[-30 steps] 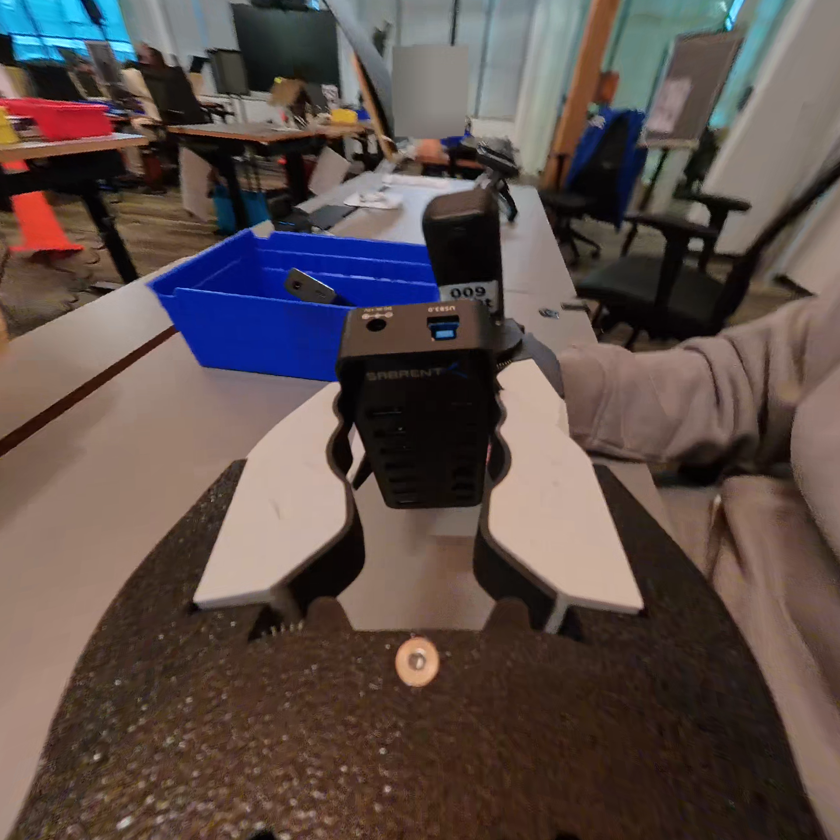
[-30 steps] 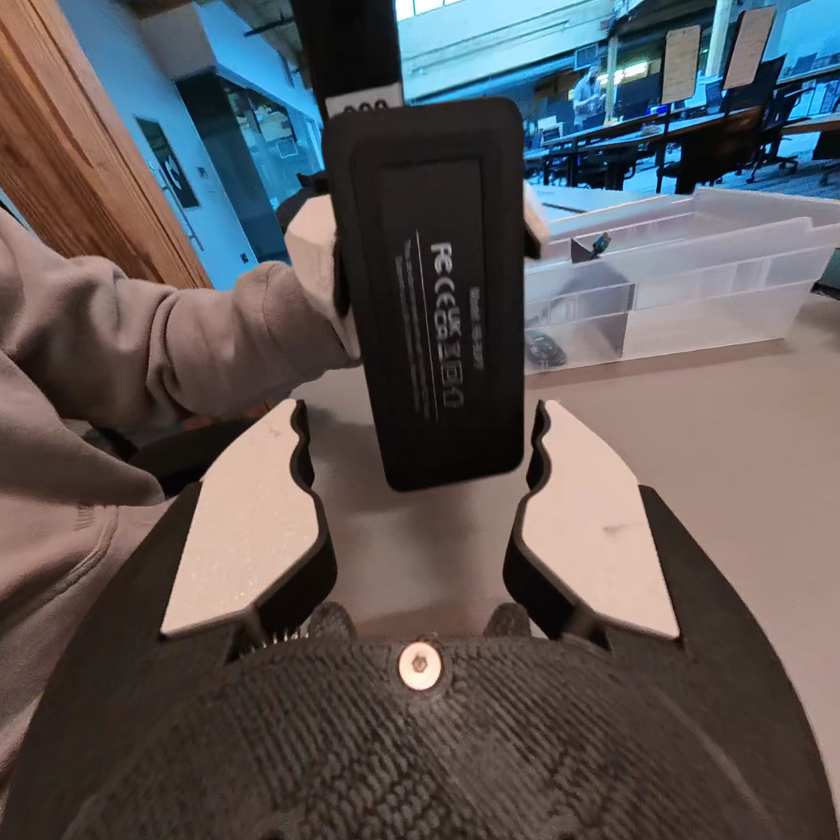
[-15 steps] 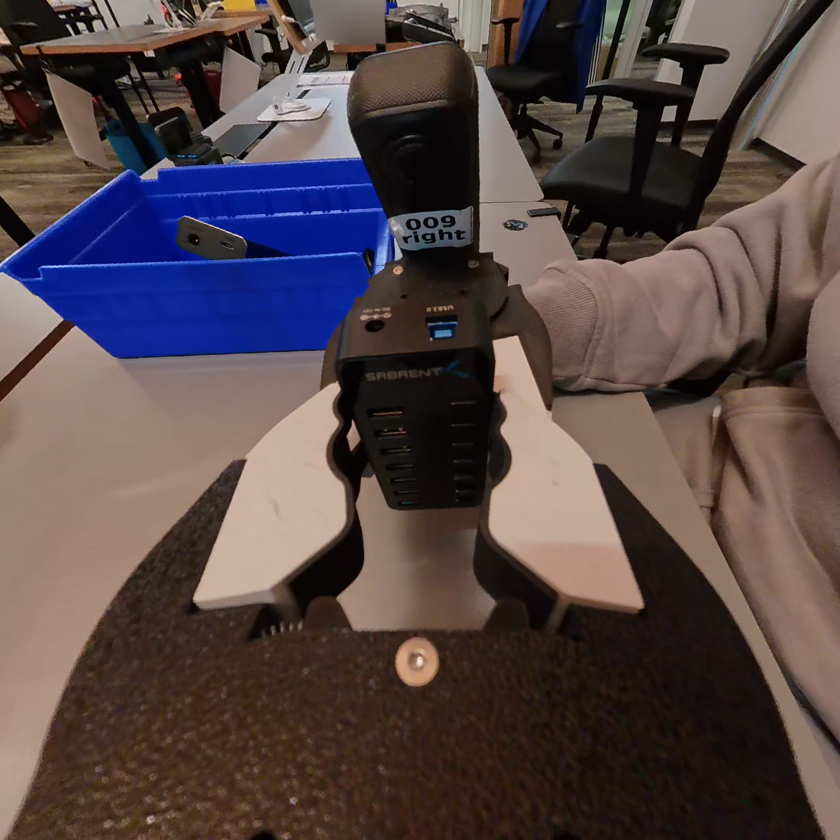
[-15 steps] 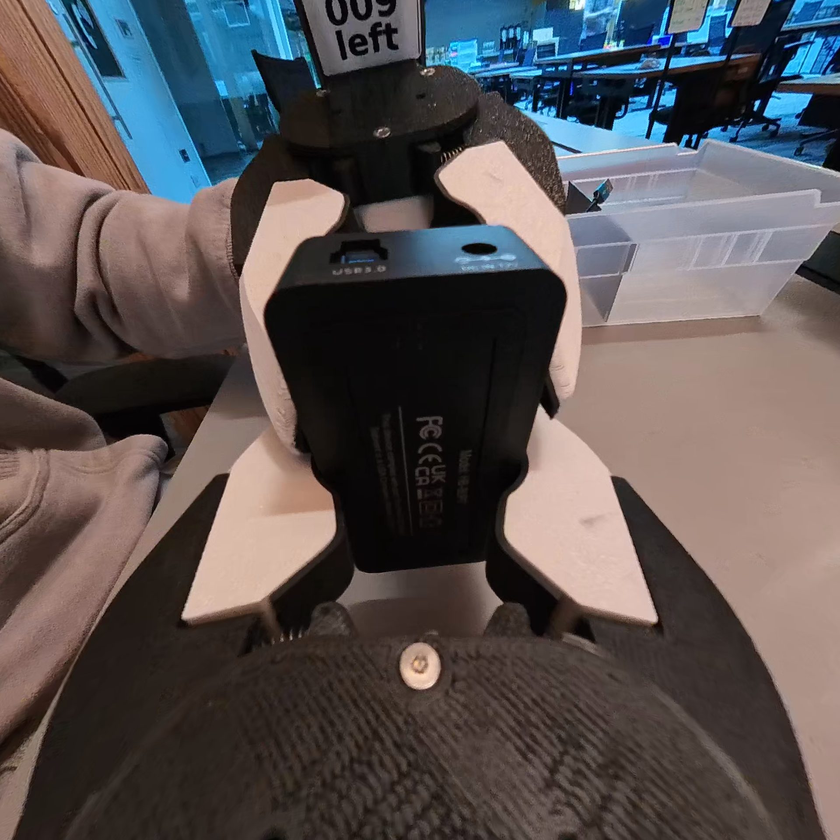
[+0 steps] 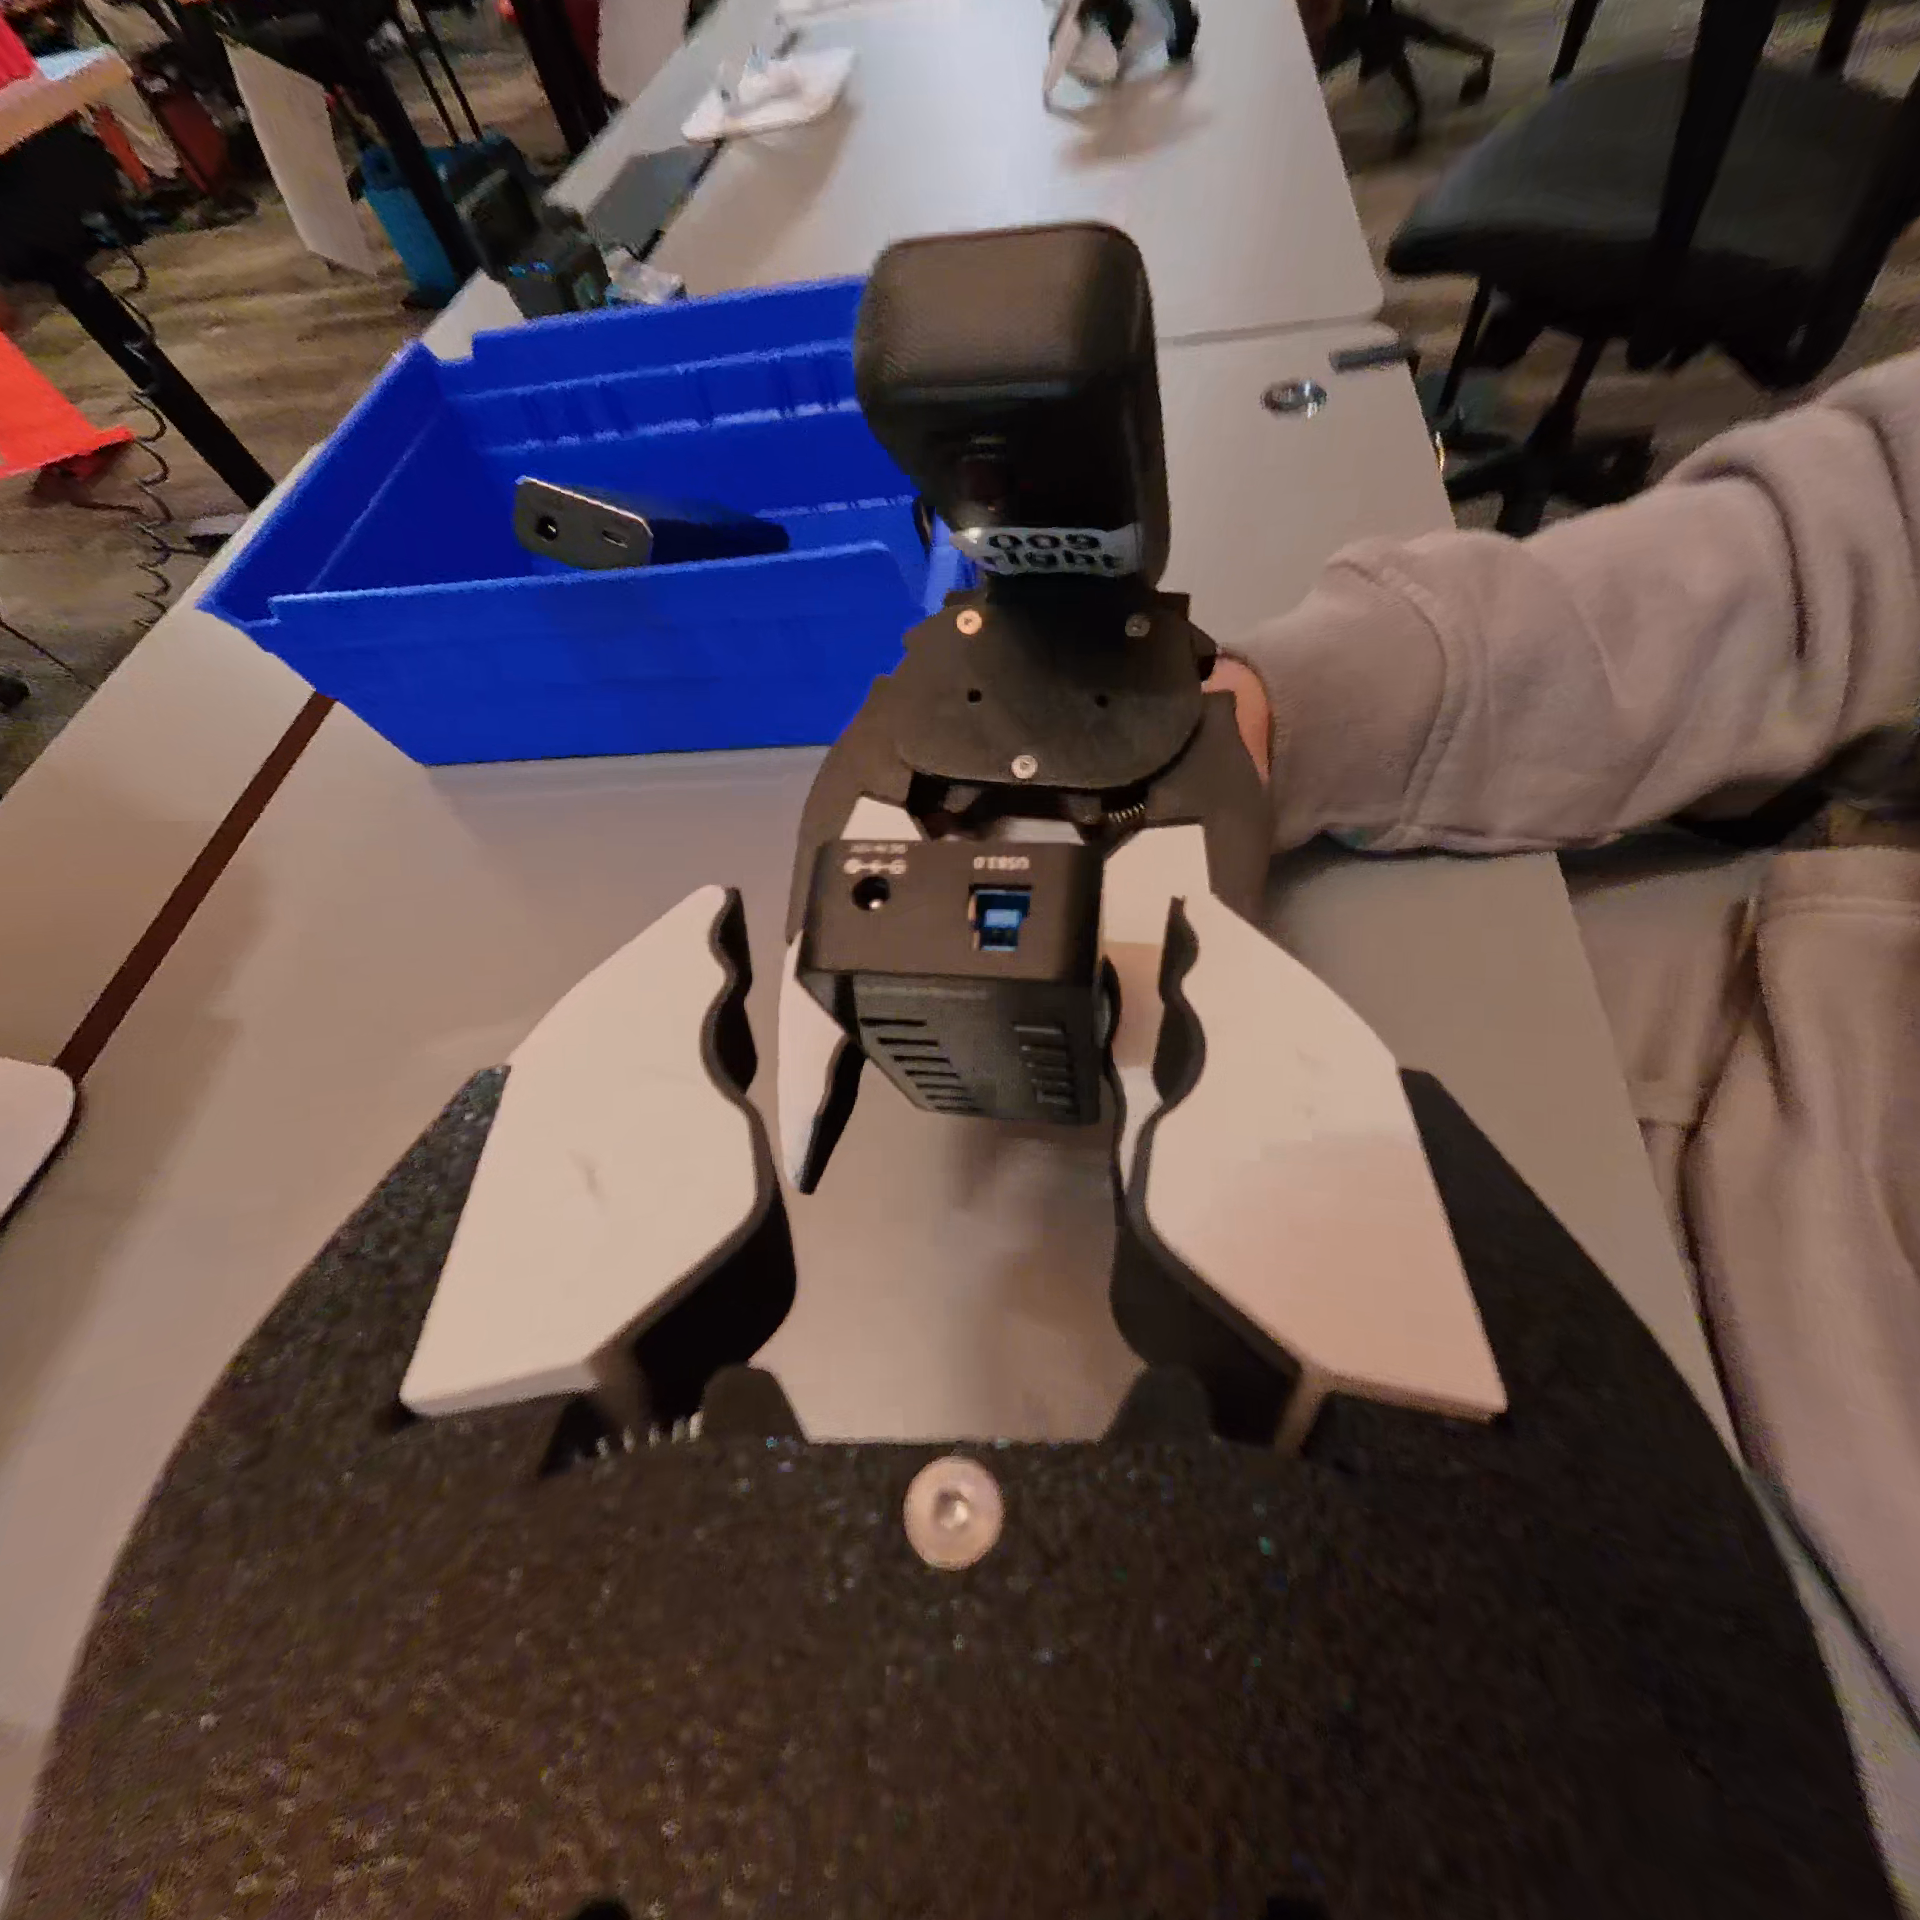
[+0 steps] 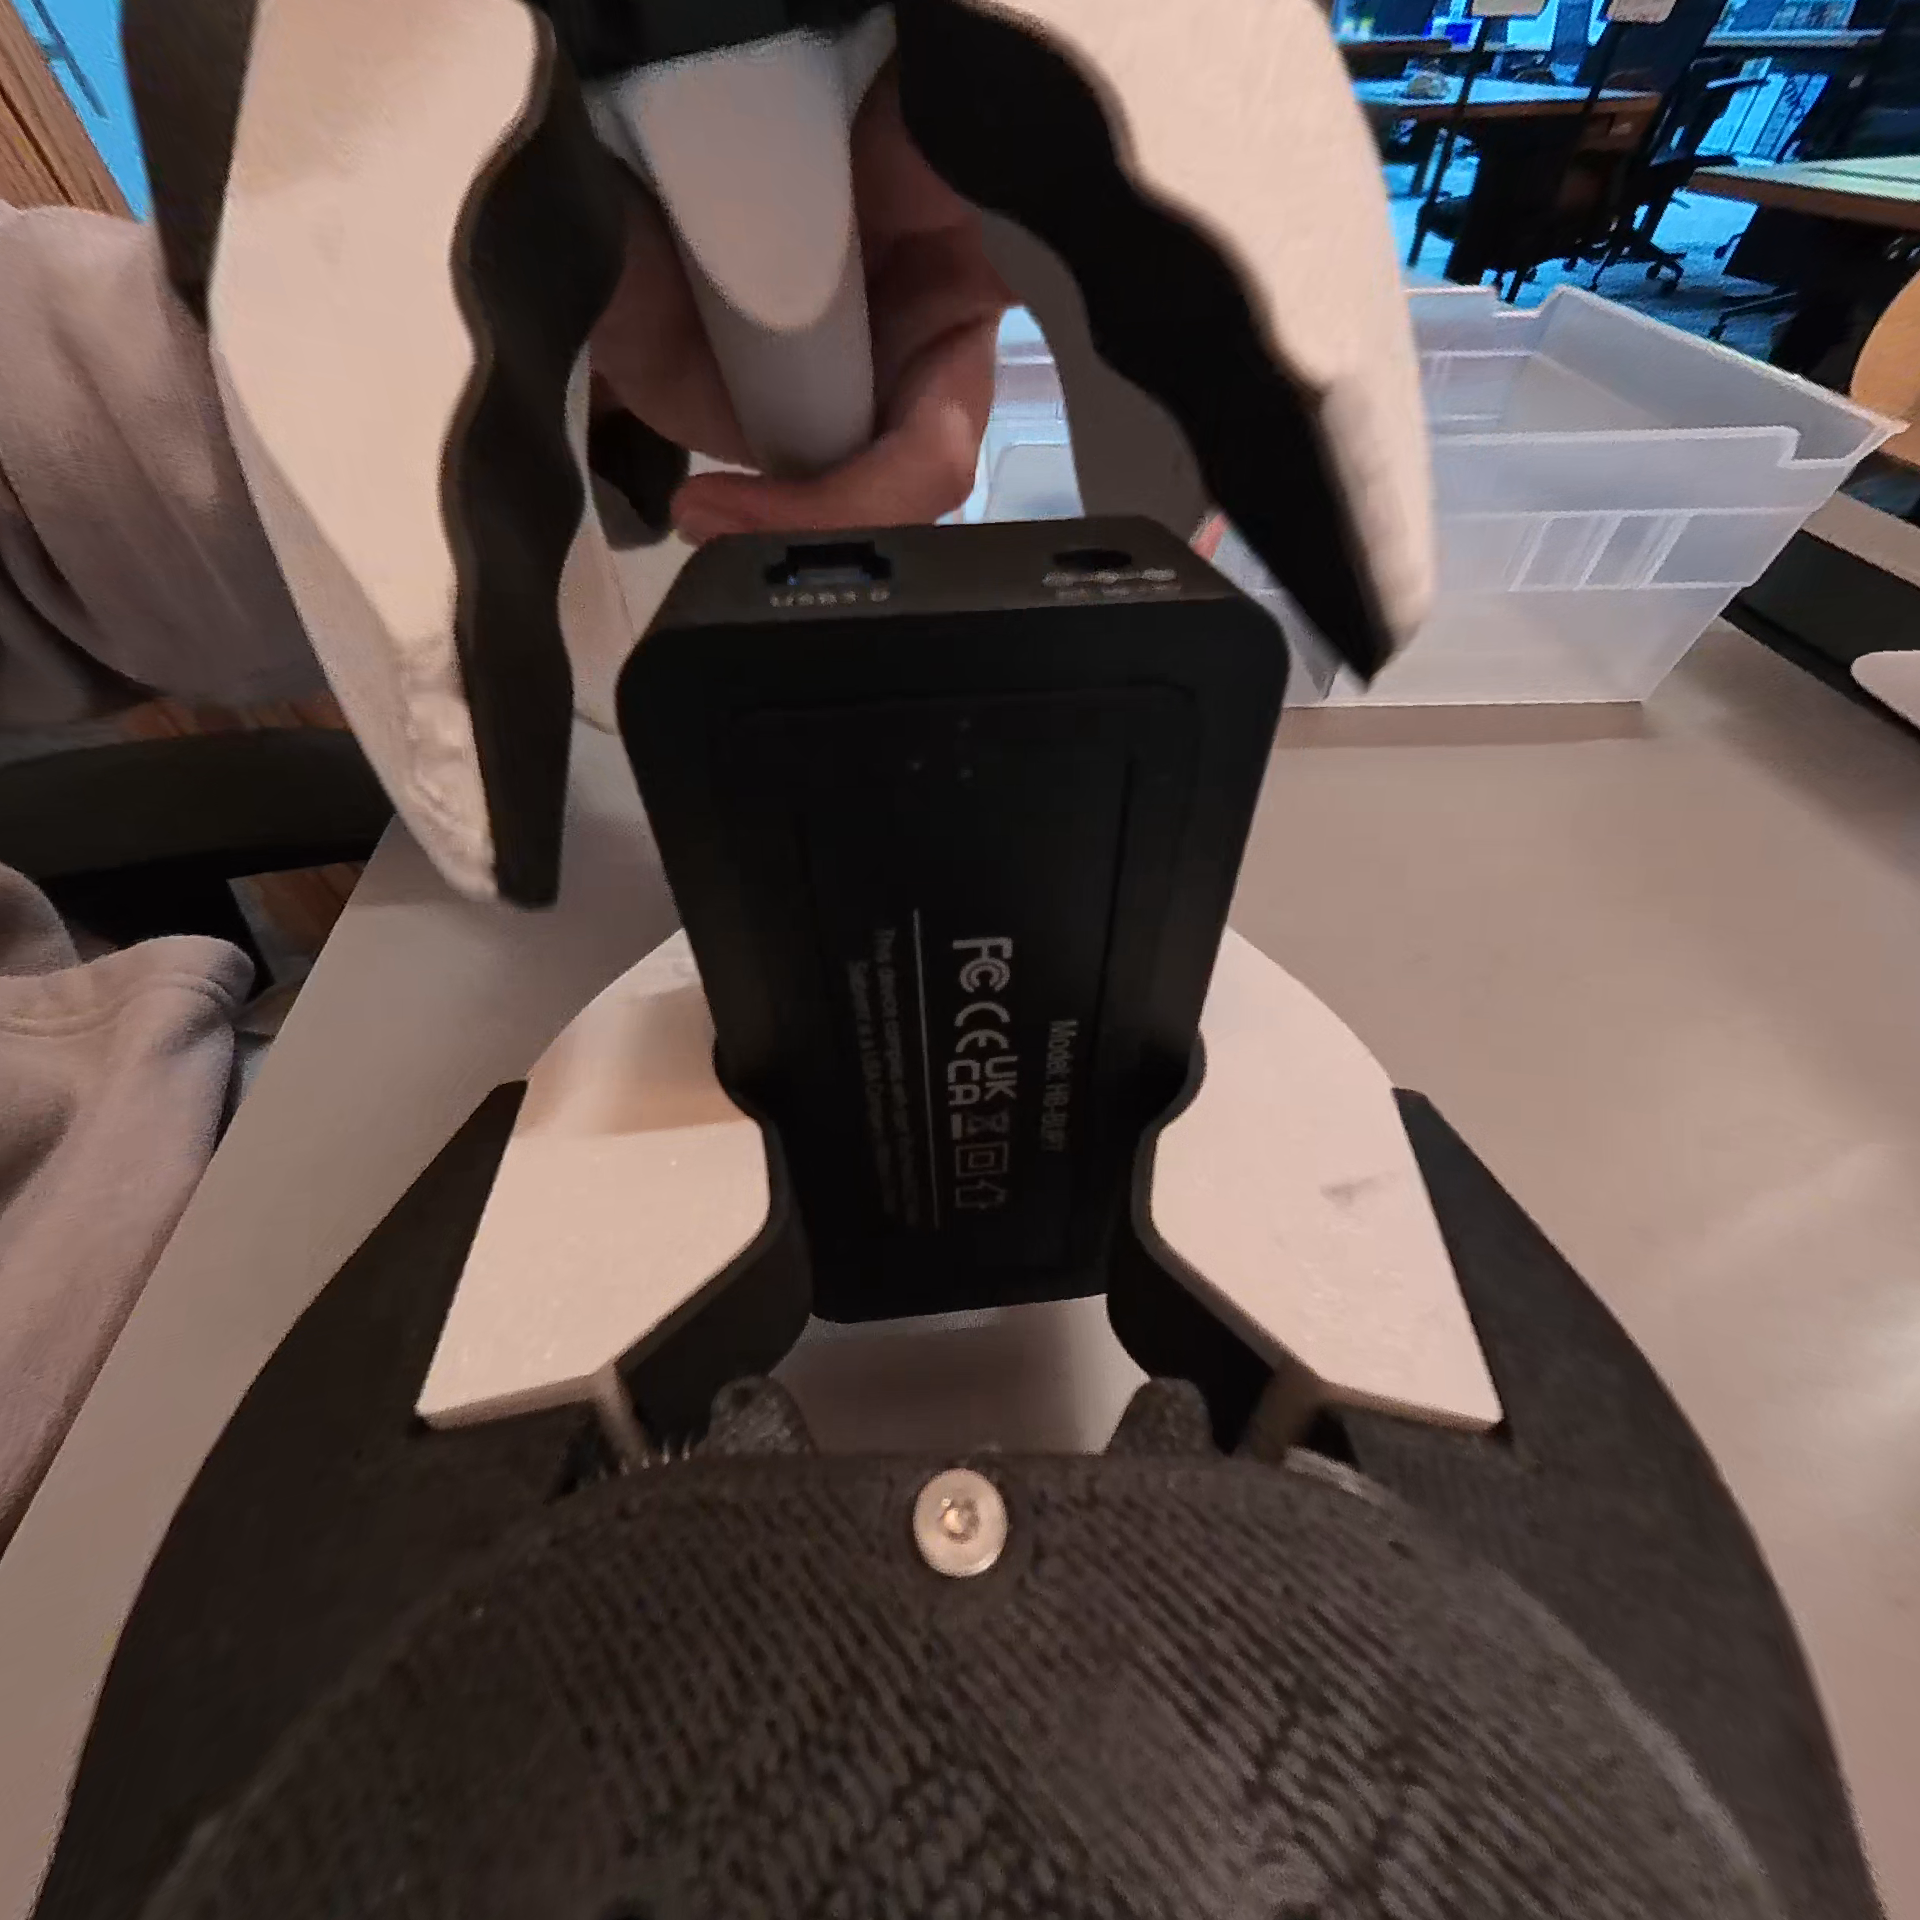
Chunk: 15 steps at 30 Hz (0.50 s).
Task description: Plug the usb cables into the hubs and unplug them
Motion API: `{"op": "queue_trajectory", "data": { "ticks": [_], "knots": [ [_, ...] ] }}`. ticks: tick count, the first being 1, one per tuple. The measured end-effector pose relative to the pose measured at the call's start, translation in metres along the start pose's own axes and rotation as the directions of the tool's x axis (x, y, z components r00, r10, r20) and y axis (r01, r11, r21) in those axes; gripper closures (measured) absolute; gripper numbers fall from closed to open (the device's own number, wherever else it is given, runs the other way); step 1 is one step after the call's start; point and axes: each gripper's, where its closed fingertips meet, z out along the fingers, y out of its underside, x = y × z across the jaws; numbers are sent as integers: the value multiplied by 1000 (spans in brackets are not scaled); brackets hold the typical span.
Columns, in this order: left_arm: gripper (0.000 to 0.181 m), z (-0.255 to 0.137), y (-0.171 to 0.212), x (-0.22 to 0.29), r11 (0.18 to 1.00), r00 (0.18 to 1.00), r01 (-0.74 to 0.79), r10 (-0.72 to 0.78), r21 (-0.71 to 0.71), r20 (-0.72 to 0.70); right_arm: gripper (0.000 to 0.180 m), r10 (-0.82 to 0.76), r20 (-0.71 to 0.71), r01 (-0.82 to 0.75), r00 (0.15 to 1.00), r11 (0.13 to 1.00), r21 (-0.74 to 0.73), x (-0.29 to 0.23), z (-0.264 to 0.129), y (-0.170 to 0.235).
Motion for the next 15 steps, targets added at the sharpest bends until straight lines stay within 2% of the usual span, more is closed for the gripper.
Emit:
{"op": "queue_trajectory", "data": {
  "ticks": [3,6,11,15],
  "knots": [
    [115,4,5,-1,995,997,-60,62,-76,35,106,-15,2,15,1000,1000,6,-1,1,0],
    [122,6,4,-1,993,997,-70,73,-95,31,106,-7,18,6,1000,999,31,-2,0,-2],
    [122,5,-1,0,994,997,-70,71,-80,12,107,-9,33,6,999,996,93,-4,-5,-9],
    [123,9,2,-3,988,995,-99,102,-116,16,98,-10,2,10,1000,997,75,-1,-1,-7]
  ]
}}
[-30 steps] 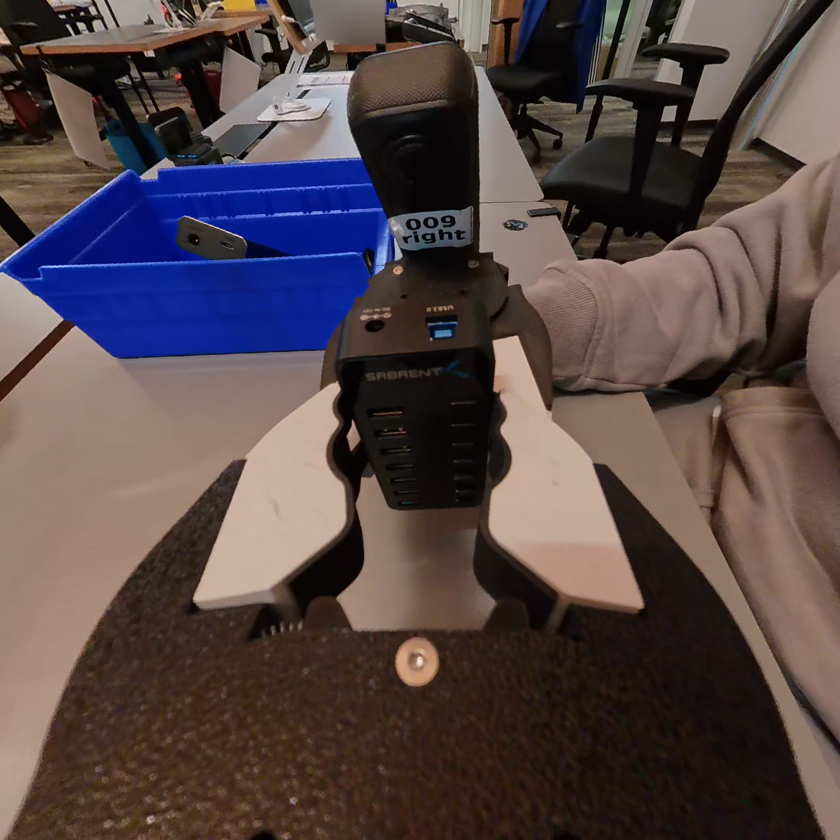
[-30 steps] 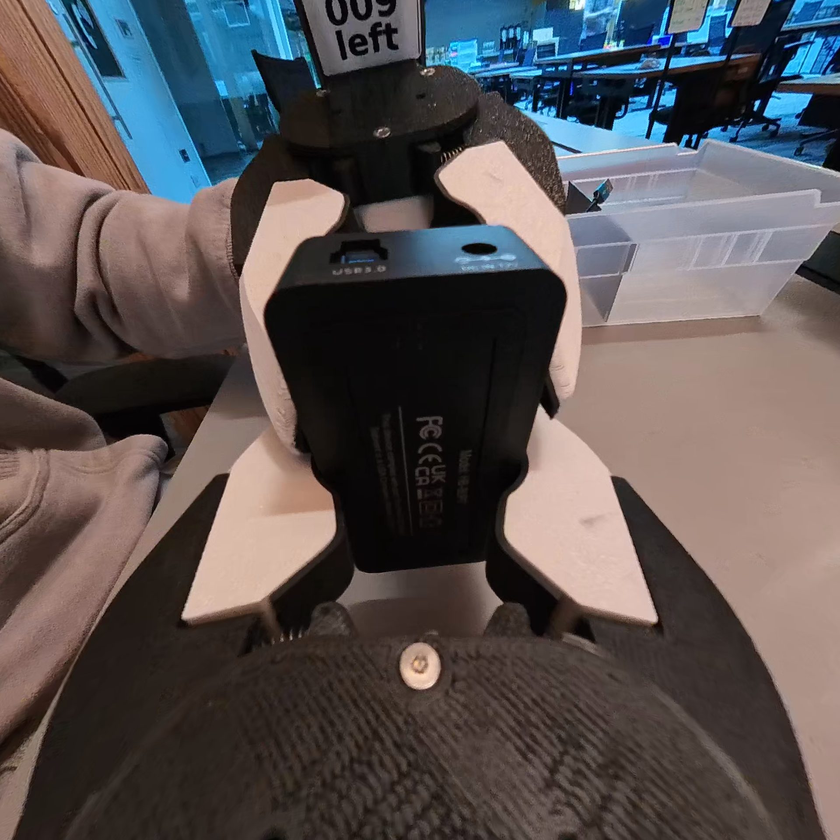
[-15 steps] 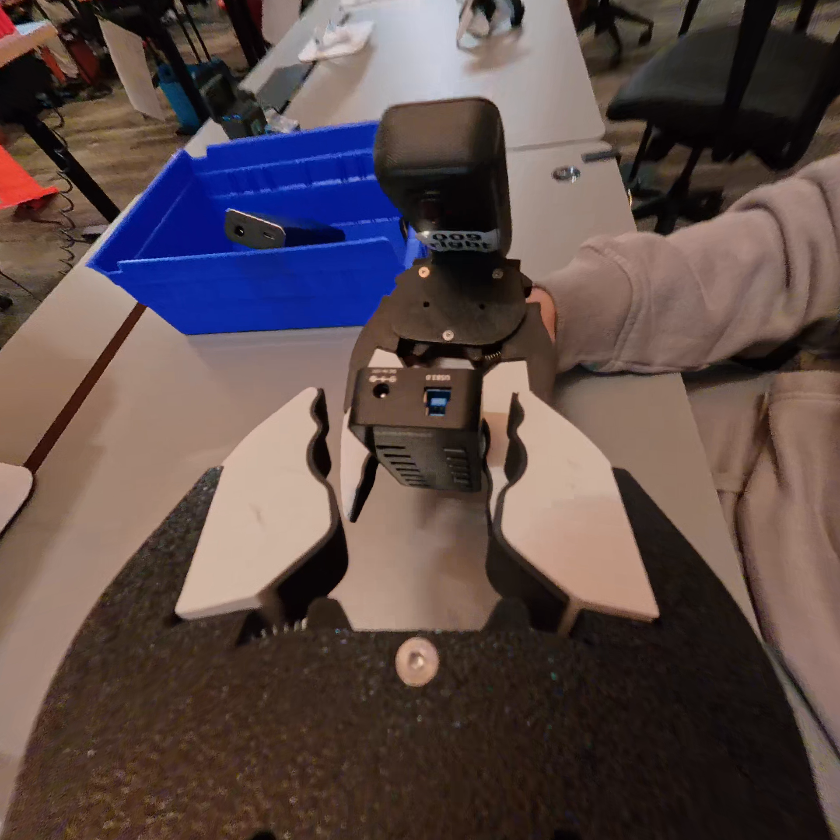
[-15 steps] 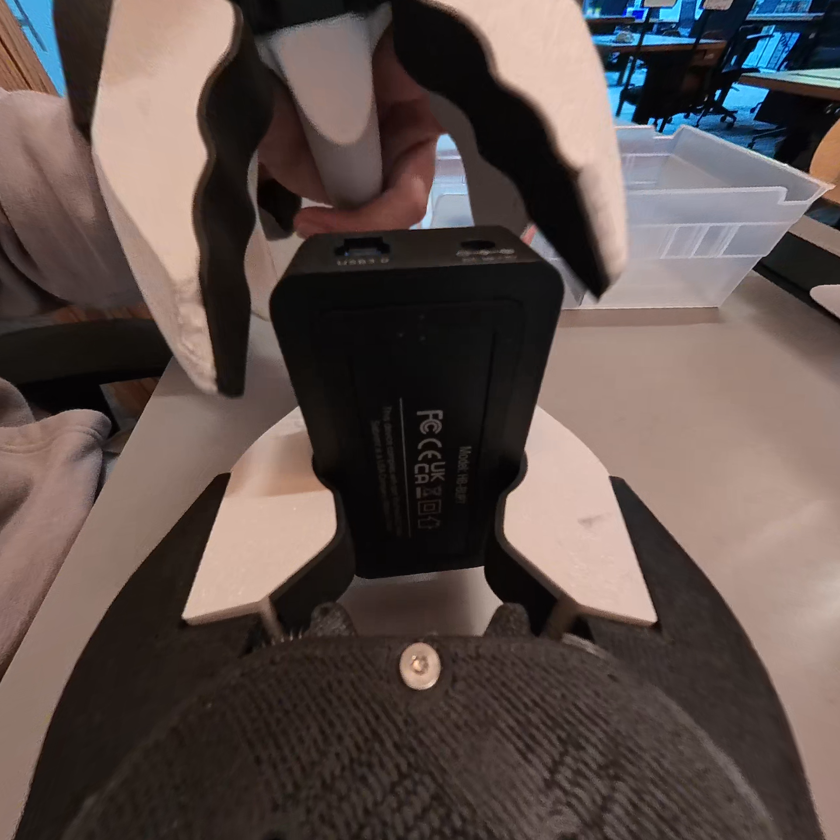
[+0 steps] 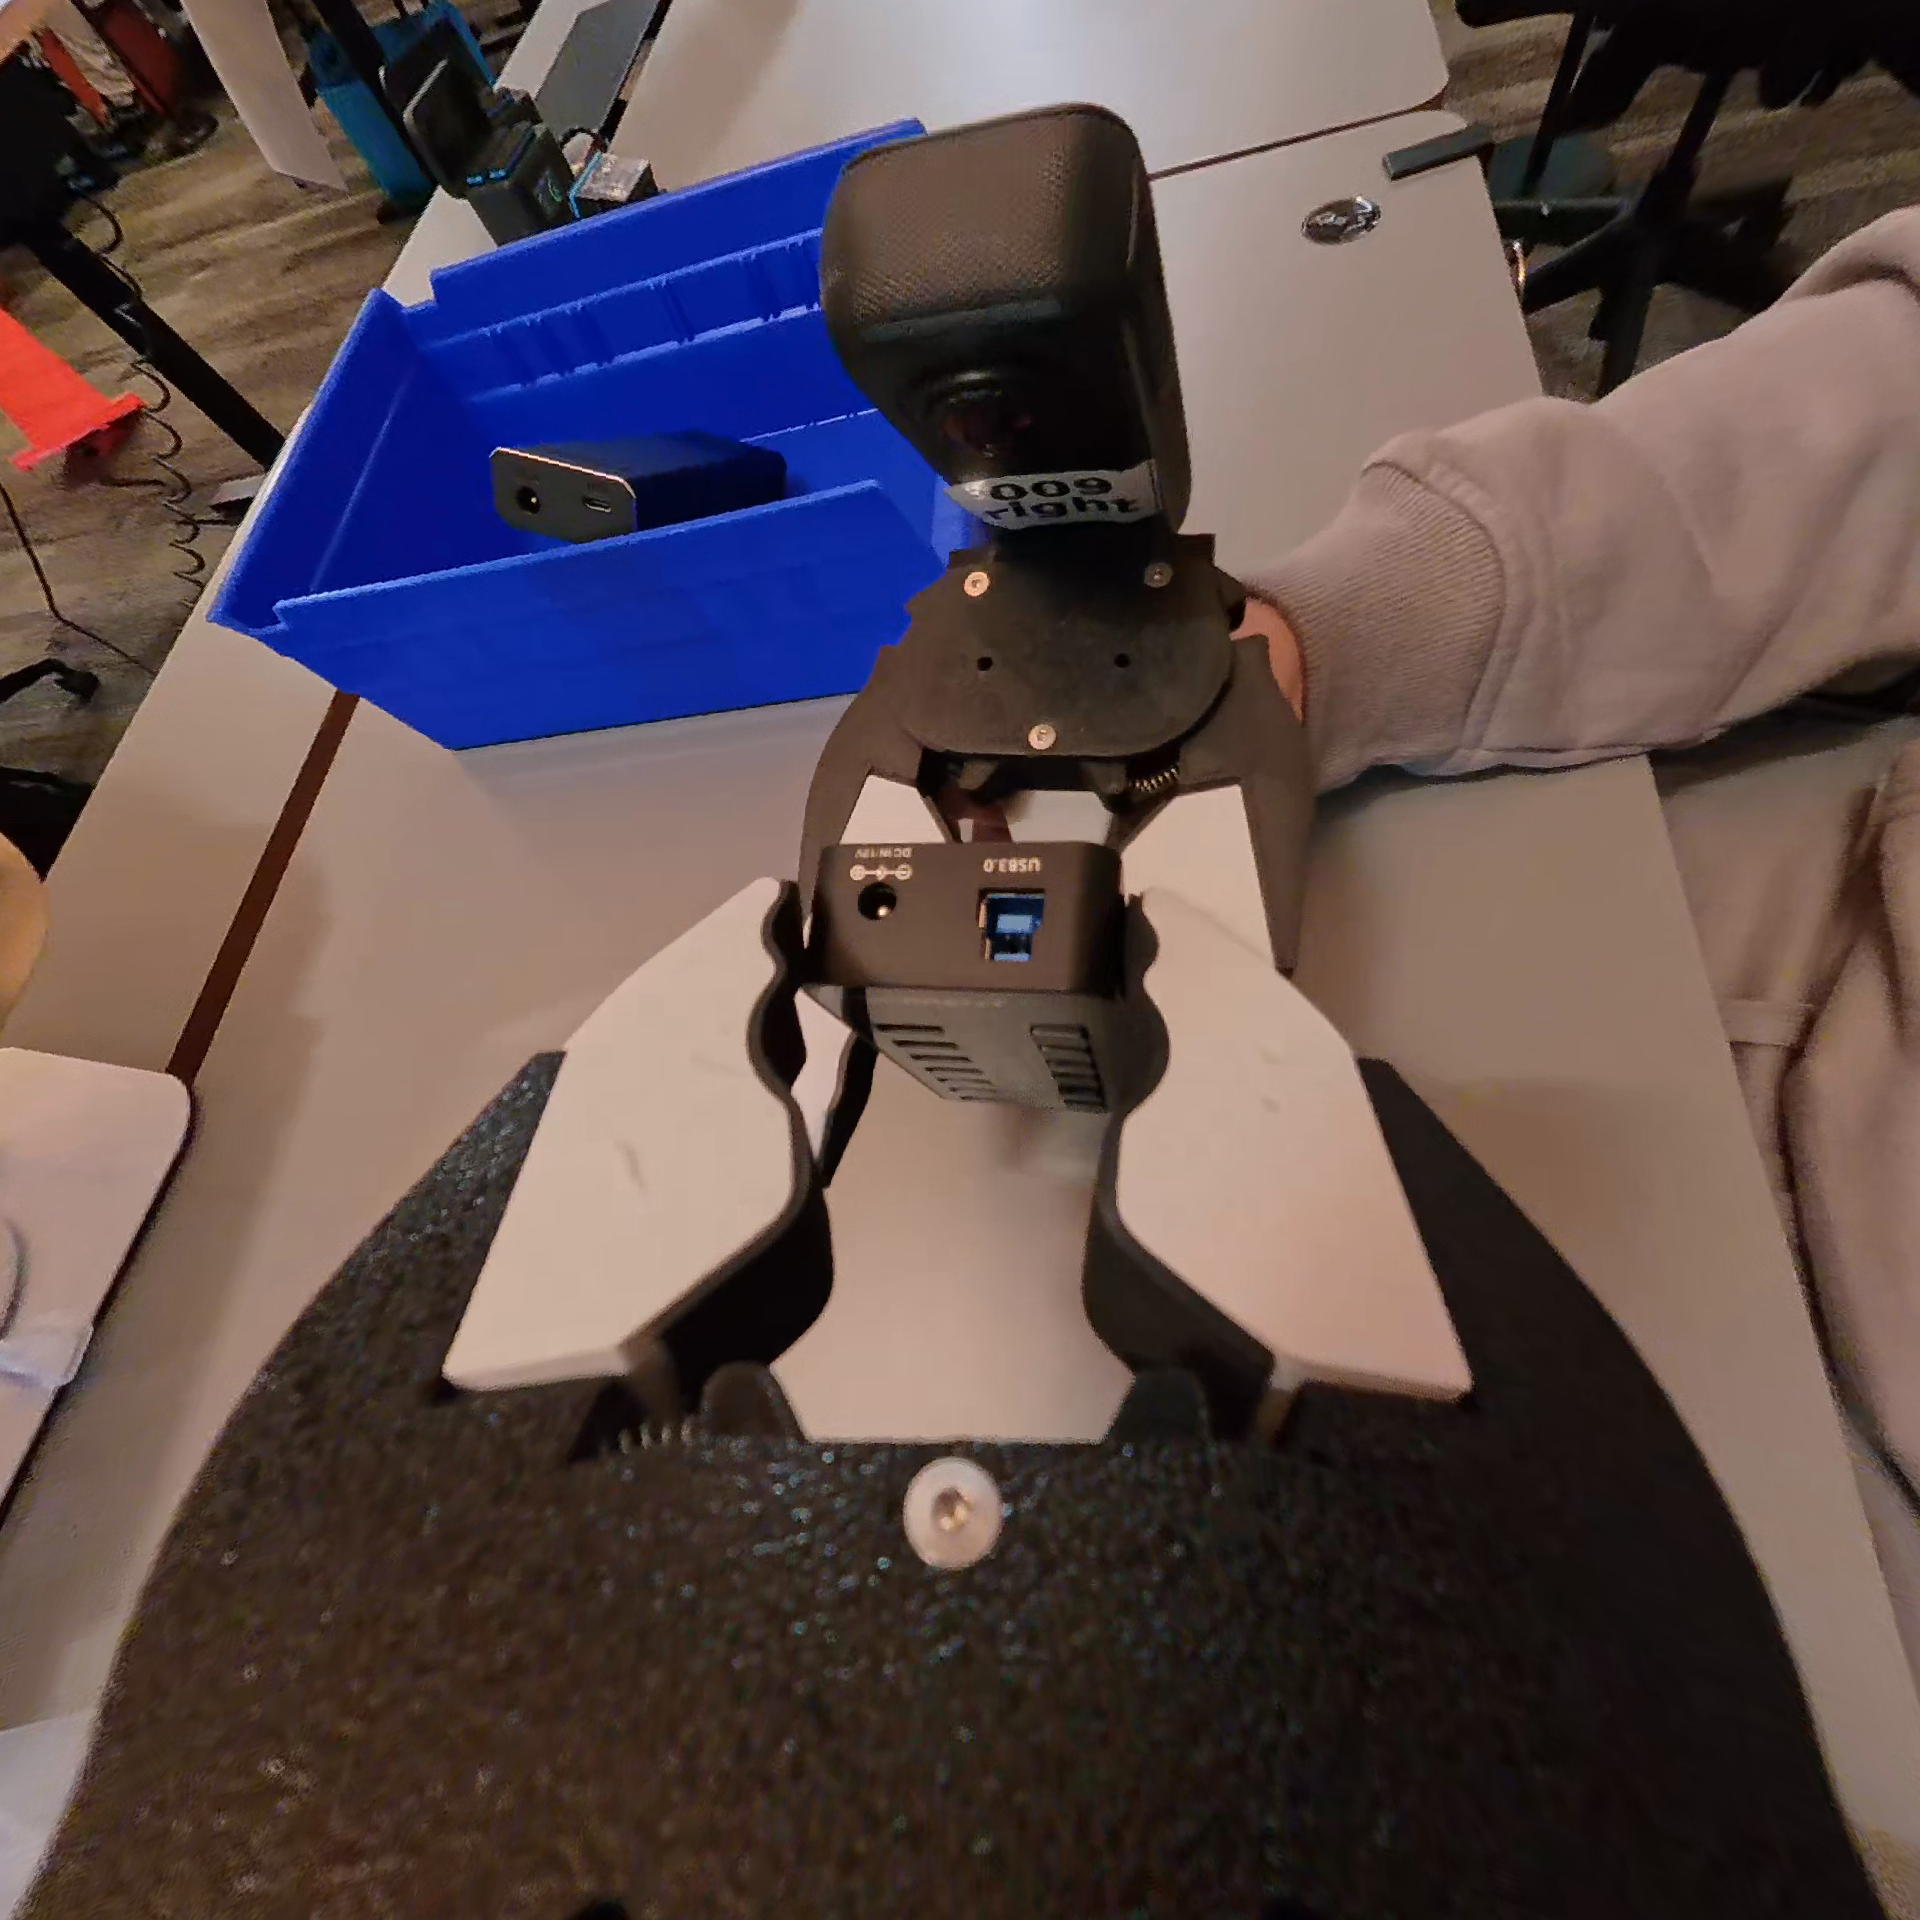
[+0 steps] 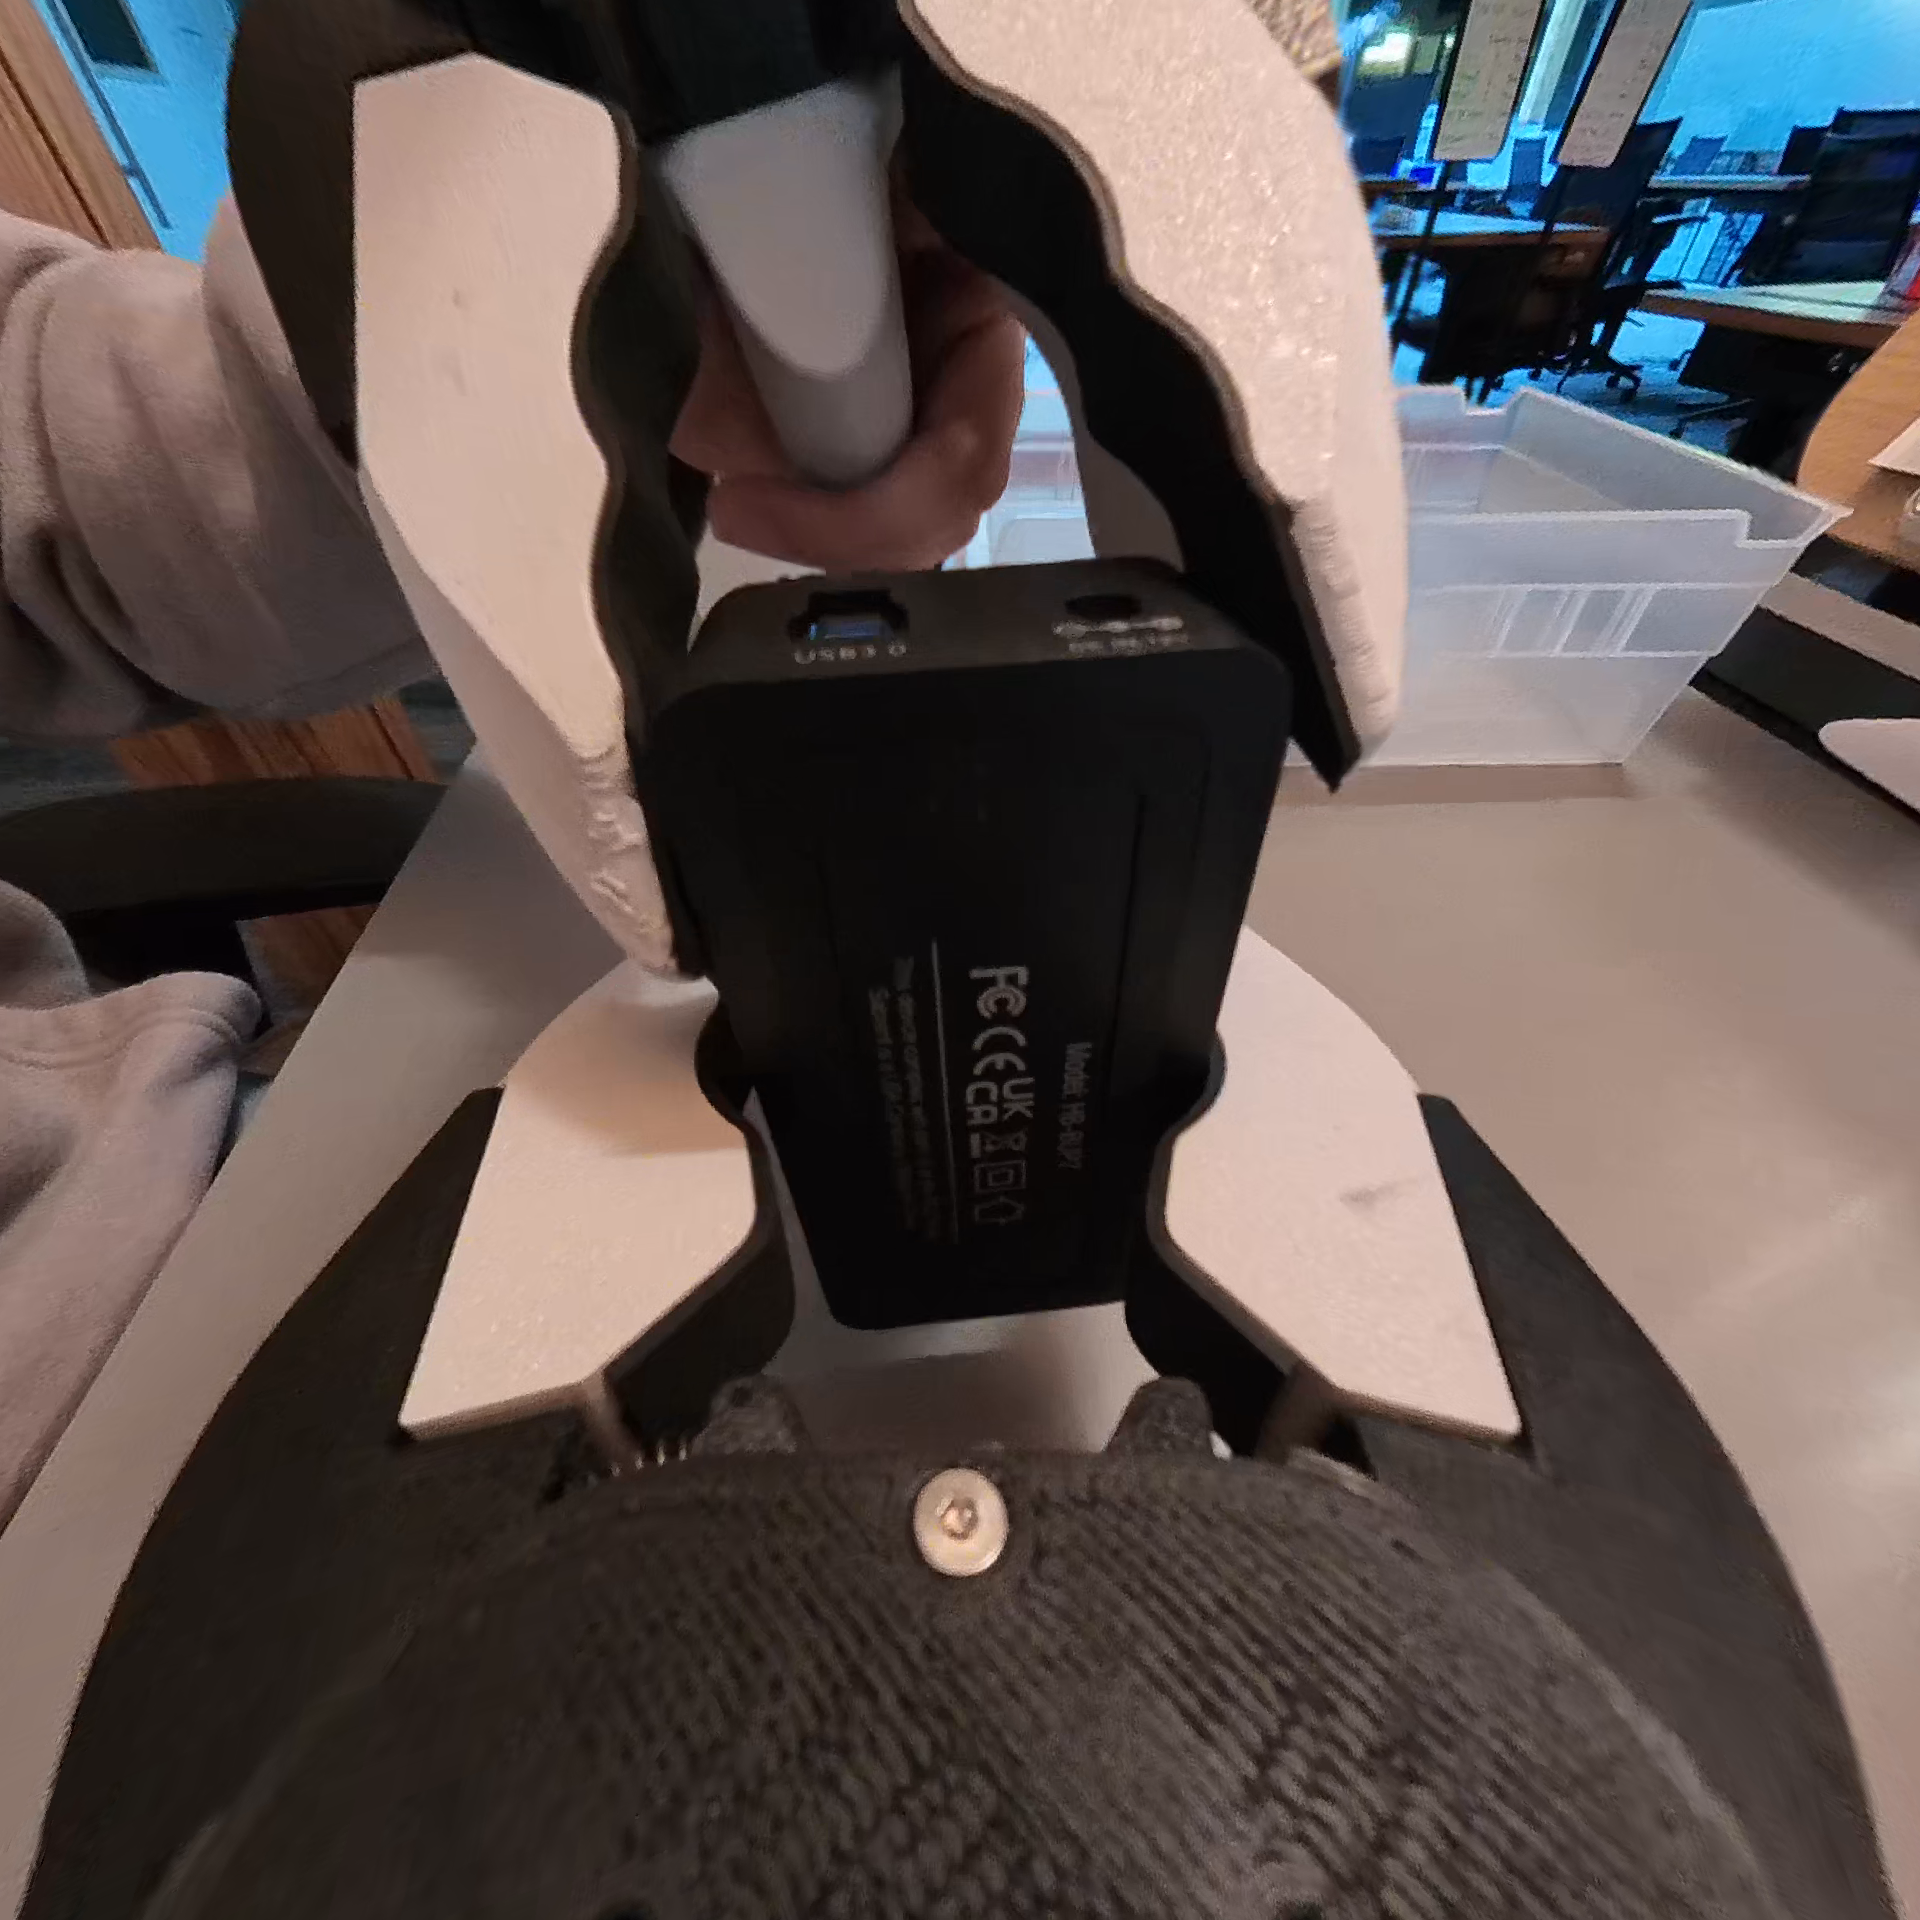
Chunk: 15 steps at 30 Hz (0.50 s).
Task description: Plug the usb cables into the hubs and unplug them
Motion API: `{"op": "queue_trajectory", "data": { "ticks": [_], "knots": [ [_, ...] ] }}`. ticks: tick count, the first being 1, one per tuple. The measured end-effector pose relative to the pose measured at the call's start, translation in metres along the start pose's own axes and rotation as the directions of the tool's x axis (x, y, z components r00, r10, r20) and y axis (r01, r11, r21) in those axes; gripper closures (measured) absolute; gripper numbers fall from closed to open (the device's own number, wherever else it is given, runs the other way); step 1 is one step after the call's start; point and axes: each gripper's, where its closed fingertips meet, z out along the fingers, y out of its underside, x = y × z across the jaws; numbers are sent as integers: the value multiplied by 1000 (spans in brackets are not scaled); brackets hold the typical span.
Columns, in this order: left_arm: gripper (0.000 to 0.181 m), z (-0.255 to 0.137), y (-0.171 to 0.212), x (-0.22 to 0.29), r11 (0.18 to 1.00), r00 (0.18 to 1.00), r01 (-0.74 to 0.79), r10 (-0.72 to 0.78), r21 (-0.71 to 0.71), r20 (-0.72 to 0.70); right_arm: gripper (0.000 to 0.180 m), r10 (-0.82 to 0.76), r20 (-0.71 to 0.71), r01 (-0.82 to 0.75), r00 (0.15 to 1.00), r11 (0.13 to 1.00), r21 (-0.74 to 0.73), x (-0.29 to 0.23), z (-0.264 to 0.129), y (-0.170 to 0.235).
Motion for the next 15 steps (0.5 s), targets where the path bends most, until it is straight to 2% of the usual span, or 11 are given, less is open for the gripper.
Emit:
{"op": "queue_trajectory", "data": {
  "ticks": [6,12,15],
  "knots": [
    [123,5,3,4,999,999,-32,32,-1,-8,99,26,-2,-26,1000,1000,2,-1,2,2],
    [123,6,8,11,999,998,-35,35,-4,-60,105,-13,32,17,999,992,-124,-8,7,18],
    [122,2,0,9,999,999,11,-10,44,-36,106,25,38,-23,999,999,-46,-9,4,4]
  ]
}}
